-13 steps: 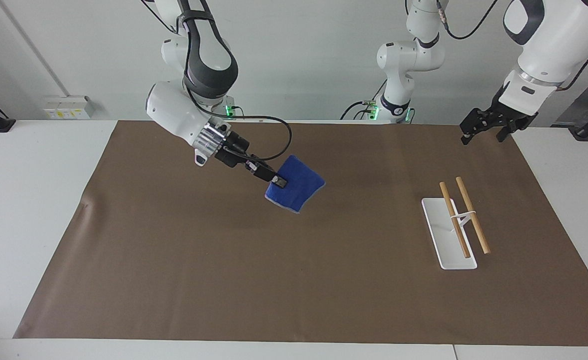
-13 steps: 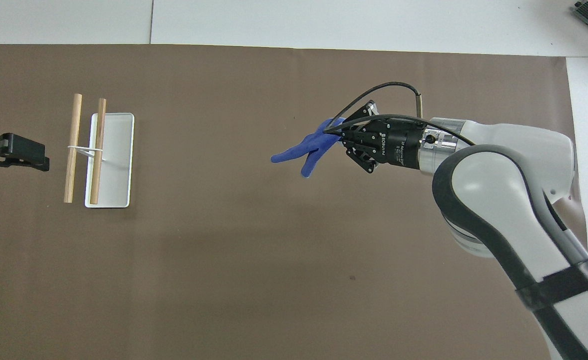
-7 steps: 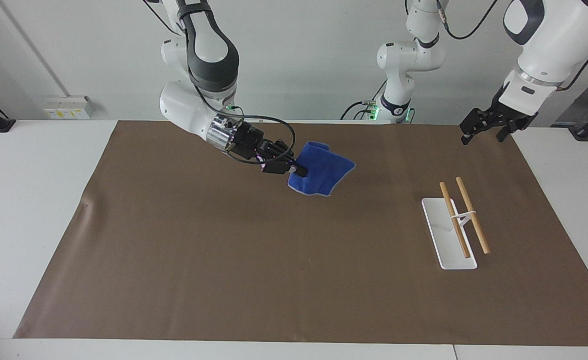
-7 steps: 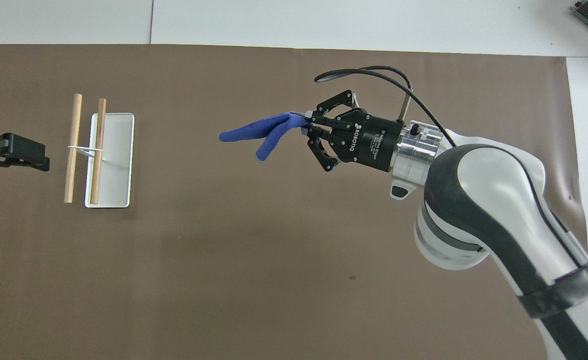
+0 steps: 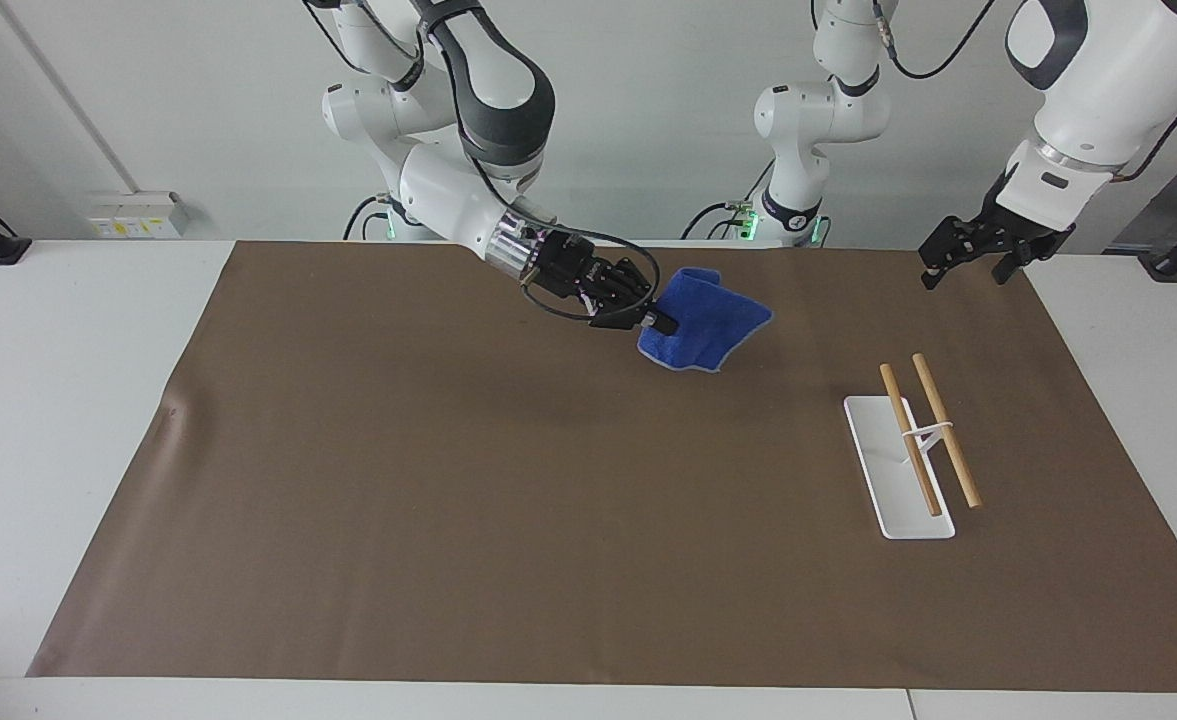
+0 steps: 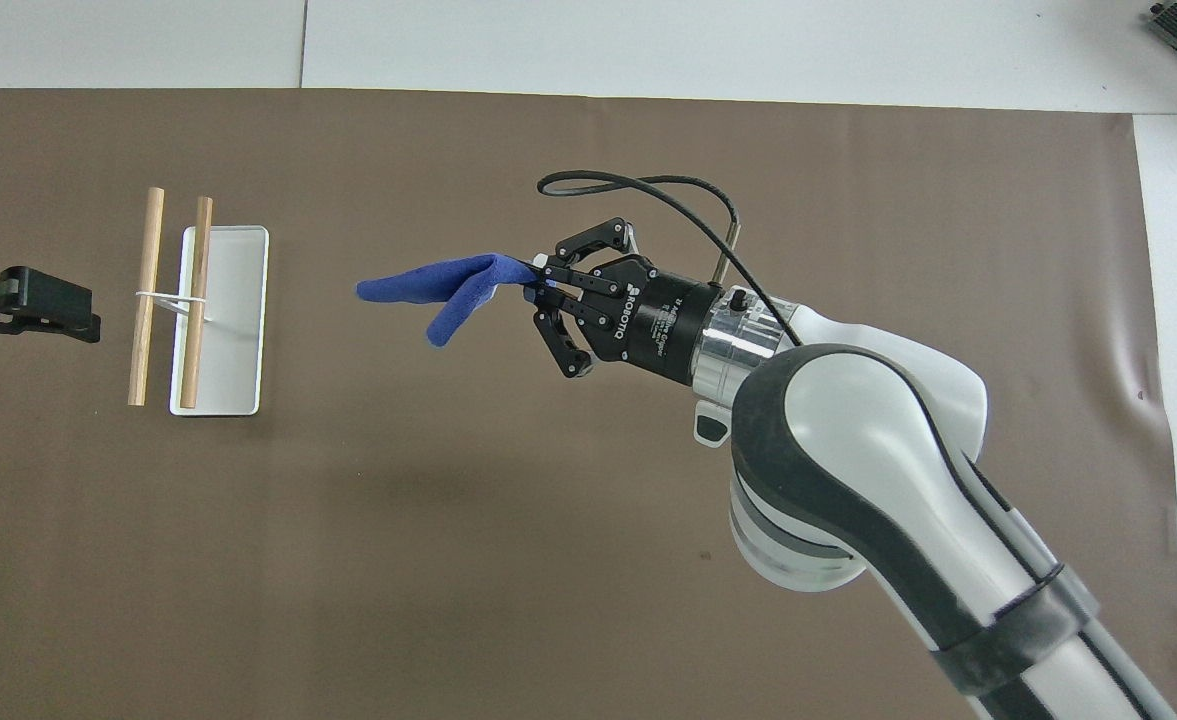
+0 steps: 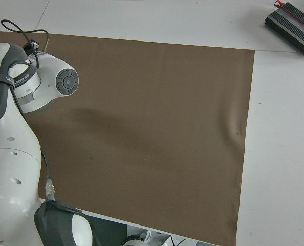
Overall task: Right arm passes towel to left arm to hang
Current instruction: 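Reach the left gripper toward the towel held by the right gripper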
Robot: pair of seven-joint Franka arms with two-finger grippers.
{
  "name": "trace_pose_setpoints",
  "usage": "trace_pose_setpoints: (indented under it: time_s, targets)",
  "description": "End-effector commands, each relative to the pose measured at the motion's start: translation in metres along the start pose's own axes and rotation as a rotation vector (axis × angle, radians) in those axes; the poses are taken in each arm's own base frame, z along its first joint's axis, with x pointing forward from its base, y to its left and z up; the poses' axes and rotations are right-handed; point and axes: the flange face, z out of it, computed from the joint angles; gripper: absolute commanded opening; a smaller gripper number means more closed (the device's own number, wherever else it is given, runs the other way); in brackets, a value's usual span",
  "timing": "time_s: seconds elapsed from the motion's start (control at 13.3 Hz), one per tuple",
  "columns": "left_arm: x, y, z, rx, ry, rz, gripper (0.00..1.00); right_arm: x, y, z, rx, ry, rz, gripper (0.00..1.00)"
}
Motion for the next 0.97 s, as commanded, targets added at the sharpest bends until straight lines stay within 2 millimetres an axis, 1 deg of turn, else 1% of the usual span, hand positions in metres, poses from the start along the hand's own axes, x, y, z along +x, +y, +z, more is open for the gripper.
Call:
trace_pose_setpoints:
  time_s: [0.0,0.07,0.15,0.22,0.37,0.52,0.67,0.75,0.82,0.9]
  targets:
    - [-0.016,0.000,0.012,-0.043,0.002,-0.141,1.00,0.000,0.001,0.008,0.020,-0.001,0.034,0.00]
    - [-0.020,0.005,0.021,-0.132,0.001,-0.271,1.00,0.000,0.001,0.008,0.021,0.000,0.030,0.00]
    - [-0.021,0.007,0.030,-0.217,0.001,-0.428,1.00,0.000,0.000,0.008,0.020,0.002,0.023,0.00]
    - [-0.021,0.006,0.036,-0.266,0.002,-0.560,1.00,0.001,0.000,0.007,0.027,0.007,0.020,0.00]
    - [-0.026,0.014,0.041,-0.338,-0.030,-0.694,1.00,0.002,0.000,0.007,0.027,0.011,0.016,0.00]
    - [-0.030,0.027,0.046,-0.390,-0.047,-0.861,1.00,0.002,0.000,0.007,0.027,0.011,0.017,0.00]
    - [-0.031,0.059,0.049,-0.428,-0.042,-1.033,1.00,0.003,0.001,0.007,0.032,0.009,0.047,0.00]
    - [-0.032,0.071,0.049,-0.440,-0.044,-1.098,1.00,0.005,-0.001,0.007,0.043,0.019,0.076,0.00]
    - [-0.035,0.087,0.047,-0.448,-0.047,-1.137,1.00,0.005,0.007,0.013,0.048,0.035,0.101,0.00]
    - [-0.036,0.098,0.046,-0.465,-0.055,-1.188,1.00,0.000,0.013,0.020,0.064,0.048,0.111,0.00]
